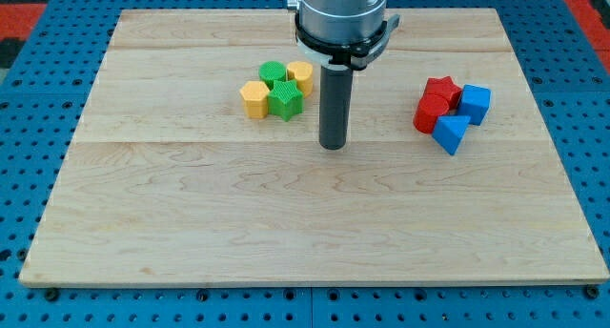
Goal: Move your arm towards the green star
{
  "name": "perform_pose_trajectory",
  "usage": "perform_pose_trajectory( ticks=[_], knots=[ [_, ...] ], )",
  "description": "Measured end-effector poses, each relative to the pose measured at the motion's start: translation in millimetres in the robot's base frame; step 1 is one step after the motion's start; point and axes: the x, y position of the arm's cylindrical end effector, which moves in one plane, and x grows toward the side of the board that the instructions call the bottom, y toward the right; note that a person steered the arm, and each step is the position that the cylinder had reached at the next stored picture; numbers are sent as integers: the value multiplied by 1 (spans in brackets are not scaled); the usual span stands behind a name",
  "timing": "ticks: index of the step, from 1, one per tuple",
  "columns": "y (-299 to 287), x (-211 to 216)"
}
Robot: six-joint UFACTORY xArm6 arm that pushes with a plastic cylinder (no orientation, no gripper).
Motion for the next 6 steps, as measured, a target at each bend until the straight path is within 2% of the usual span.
perform_pose_trajectory(
  ticks=[3, 4, 5, 6],
  knots=[
    [18, 8],
    [6, 10],
    [-27, -46],
    [-63, -79]
  ],
)
